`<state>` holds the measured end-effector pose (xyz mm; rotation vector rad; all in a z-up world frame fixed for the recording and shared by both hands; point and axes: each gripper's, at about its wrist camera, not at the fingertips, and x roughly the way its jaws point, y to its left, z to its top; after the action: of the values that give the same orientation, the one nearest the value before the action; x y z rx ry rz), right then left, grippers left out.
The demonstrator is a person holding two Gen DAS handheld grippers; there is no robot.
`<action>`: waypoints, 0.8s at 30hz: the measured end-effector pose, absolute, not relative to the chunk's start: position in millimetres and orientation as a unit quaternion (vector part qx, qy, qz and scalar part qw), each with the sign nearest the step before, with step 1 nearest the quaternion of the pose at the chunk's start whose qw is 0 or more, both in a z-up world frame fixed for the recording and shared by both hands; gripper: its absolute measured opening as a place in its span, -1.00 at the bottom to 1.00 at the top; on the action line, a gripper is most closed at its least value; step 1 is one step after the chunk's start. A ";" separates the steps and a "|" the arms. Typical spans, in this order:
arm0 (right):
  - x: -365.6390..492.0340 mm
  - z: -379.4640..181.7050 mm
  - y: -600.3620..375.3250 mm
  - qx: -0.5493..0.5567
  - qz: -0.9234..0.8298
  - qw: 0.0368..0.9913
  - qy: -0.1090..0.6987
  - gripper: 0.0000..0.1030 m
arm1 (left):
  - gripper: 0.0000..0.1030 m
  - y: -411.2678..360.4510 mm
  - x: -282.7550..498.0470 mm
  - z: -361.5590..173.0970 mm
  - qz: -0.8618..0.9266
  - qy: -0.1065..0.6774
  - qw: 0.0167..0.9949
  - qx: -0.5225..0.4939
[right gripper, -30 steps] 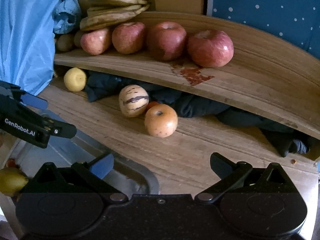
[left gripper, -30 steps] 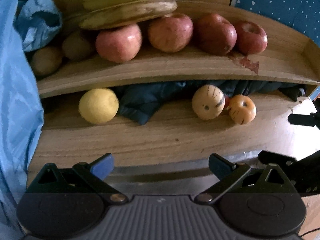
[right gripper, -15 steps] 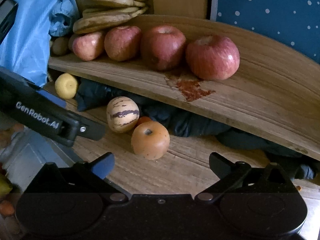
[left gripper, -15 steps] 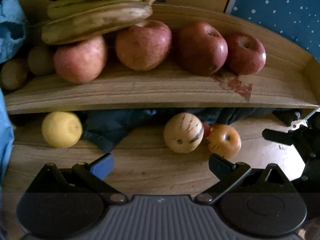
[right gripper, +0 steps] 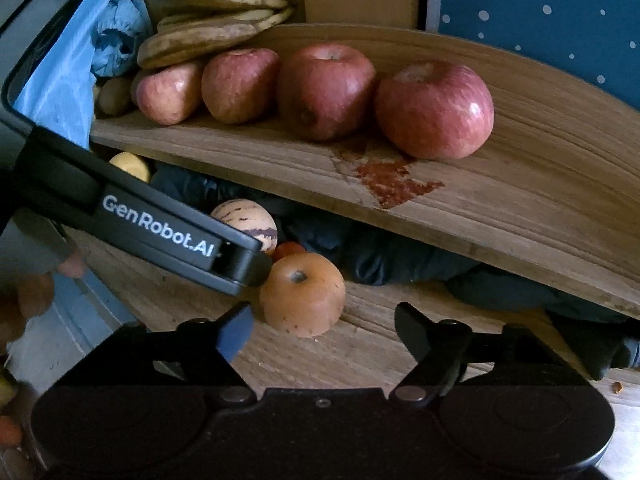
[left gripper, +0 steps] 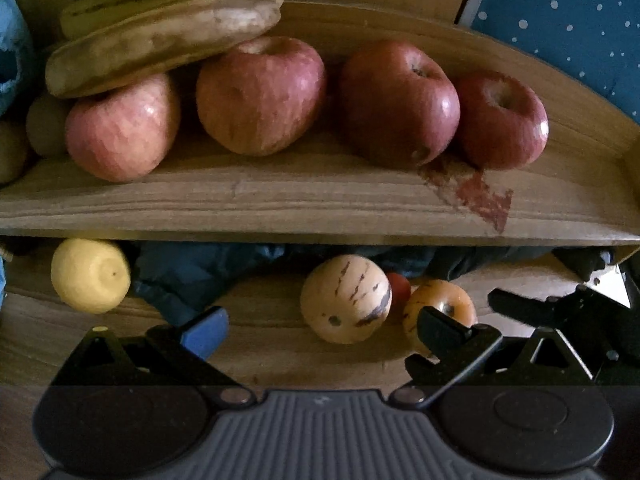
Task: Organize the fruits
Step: 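Move the left tool to the striped squash while the right tool approaches the orange-brown fruit, then close the left tool on the striped squash while the right tool grasps the orange-brown fruit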
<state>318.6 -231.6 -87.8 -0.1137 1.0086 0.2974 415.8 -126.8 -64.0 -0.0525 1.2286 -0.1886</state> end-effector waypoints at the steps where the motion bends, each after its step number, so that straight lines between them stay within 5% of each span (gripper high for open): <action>1: 319.3 -88.3 -231.4 -0.053 0.142 0.863 0.481 0.42 | 0.99 -131.9 416.4 -65.9 -0.088 0.574 0.814 -0.025; 6: 320.6 -90.2 -230.1 -0.044 0.154 0.860 0.484 0.36 | 0.95 -137.2 423.4 -66.1 -0.086 0.569 0.817 -0.022; 15: 326.5 -92.9 -227.3 -0.040 0.146 0.862 0.484 0.30 | 0.58 -140.1 423.6 -60.7 -0.081 0.569 0.818 -0.026; 24: 328.5 -94.0 -222.2 -0.042 0.155 0.860 0.485 0.02 | 0.38 -144.0 425.0 -63.3 -0.095 0.580 0.809 -0.031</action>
<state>328.5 -222.2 -94.0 -0.0890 1.0177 0.3263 425.0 -144.0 -63.3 -0.0673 1.2394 -0.2027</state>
